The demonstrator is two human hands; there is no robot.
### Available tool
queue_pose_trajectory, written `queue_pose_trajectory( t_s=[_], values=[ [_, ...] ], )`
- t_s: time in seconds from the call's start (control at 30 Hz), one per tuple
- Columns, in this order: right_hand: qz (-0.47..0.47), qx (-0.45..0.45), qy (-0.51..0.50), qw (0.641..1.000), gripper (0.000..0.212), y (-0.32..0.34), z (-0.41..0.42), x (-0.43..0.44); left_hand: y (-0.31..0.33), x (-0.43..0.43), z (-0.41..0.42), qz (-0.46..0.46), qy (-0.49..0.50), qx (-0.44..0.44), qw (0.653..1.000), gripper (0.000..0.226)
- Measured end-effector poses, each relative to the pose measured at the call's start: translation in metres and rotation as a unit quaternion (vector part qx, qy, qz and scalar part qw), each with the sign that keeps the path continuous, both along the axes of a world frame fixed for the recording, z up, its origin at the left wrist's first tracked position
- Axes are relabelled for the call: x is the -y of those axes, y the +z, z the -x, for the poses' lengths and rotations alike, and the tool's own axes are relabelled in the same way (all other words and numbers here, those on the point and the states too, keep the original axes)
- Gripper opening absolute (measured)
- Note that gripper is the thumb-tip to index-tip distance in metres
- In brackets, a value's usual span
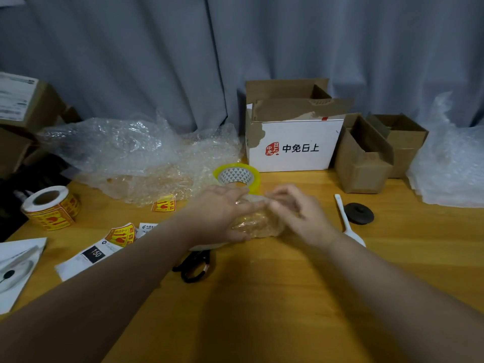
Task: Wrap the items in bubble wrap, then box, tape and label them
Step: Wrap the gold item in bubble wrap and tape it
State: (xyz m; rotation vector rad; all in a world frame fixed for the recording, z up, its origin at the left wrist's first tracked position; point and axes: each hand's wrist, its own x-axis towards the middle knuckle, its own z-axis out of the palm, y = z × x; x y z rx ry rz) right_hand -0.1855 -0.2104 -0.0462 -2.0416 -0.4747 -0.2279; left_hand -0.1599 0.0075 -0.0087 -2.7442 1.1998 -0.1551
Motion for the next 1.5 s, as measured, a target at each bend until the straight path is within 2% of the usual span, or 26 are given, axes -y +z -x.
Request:
queue_pose_trajectory(
  t_s=[0.03, 0.07, 0.13, 0.2, 0.27, 0.4, 0.47, 0.53, 0.63, 0.7, 0.73, 0.83, 0.9, 1.0, 1.13, 1.23, 1.37, 1.5],
  values=[
    [-0.06, -0.021, -0.021, 0.998, 0.01, 0.007, -0.006, -0.002, 0.001, 0.0, -0.001, -0.002, -0.004, 0.002, 1.0, 0.075],
    [-0.075, -0.028, -0.045, 0.996, 0.008, 0.013, -0.016, -0.003, 0.002, 0.0, -0.002, -0.003, -0.006, 0.001, 1.0, 0.073],
    [0.052, -0.027, -0.068, 0.996, 0.03, 0.022, -0.039, -0.005, 0.005, 0.001, -0.005, -0.001, -0.013, -0.003, 1.0, 0.071],
    [0.22, -0.046, -0.041, 0.974, 0.055, 0.027, -0.062, -0.012, 0.008, 0.002, -0.008, 0.009, -0.025, -0.008, 1.0, 0.069],
    [0.311, -0.088, 0.0, 0.946, 0.066, 0.032, -0.085, -0.021, 0.009, 0.001, -0.01, 0.003, -0.032, -0.015, 0.999, 0.068],
    [0.444, -0.121, 0.044, 0.887, 0.063, 0.033, -0.116, -0.03, 0.016, 0.004, -0.009, -0.037, -0.076, 0.005, 0.996, 0.066],
    [0.482, -0.083, 0.029, 0.872, 0.052, 0.036, -0.114, -0.034, 0.017, 0.01, -0.009, -0.061, -0.13, 0.067, 0.987, 0.069],
    [0.486, -0.047, 0.006, 0.873, 0.044, 0.039, -0.109, -0.036, 0.021, 0.017, -0.008, -0.081, -0.177, 0.123, 0.973, 0.07],
    [0.433, -0.024, -0.028, 0.9, 0.039, 0.046, -0.1, -0.021, 0.026, 0.025, -0.003, -0.074, -0.219, 0.182, 0.956, 0.066],
    [0.408, -0.007, -0.026, 0.913, 0.026, 0.055, -0.092, -0.004, 0.03, 0.03, 0.001, -0.066, -0.219, 0.206, 0.951, 0.065],
    [0.377, -0.005, -0.034, 0.926, 0.028, 0.058, -0.087, 0.005, 0.033, 0.033, 0.004, -0.057, -0.22, 0.215, 0.95, 0.065],
    [0.176, -0.029, -0.093, 0.98, 0.028, 0.073, -0.065, 0.024, 0.041, 0.042, 0.015, -0.027, -0.22, 0.217, 0.951, 0.065],
    [0.036, -0.077, -0.122, 0.989, 0.02, 0.083, -0.047, 0.037, 0.04, 0.046, 0.023, -0.005, -0.214, 0.196, 0.957, 0.067],
    [-0.13, -0.16, -0.171, 0.963, 0.021, 0.094, -0.019, 0.062, 0.036, 0.054, 0.037, 0.018, -0.163, 0.125, 0.979, 0.067],
    [-0.239, -0.198, -0.19, 0.931, 0.023, 0.102, 0.016, 0.082, 0.017, 0.065, 0.039, -0.029, -0.024, 0.036, 0.999, 0.065],
    [-0.329, -0.226, -0.176, 0.9, 0.024, 0.104, 0.029, 0.088, 0.007, 0.067, 0.035, 0.0, 0.037, -0.016, 0.999, 0.067],
    [-0.374, -0.284, -0.103, 0.877, 0.017, 0.104, 0.033, 0.083, 0.006, 0.069, 0.03, 0.008, 0.066, 0.015, 0.998, 0.068],
    [-0.383, -0.298, -0.085, 0.87, 0.028, 0.092, 0.028, 0.075, 0.008, 0.088, 0.034, 0.037, 0.063, -0.011, 0.997, 0.066]
  ],
)
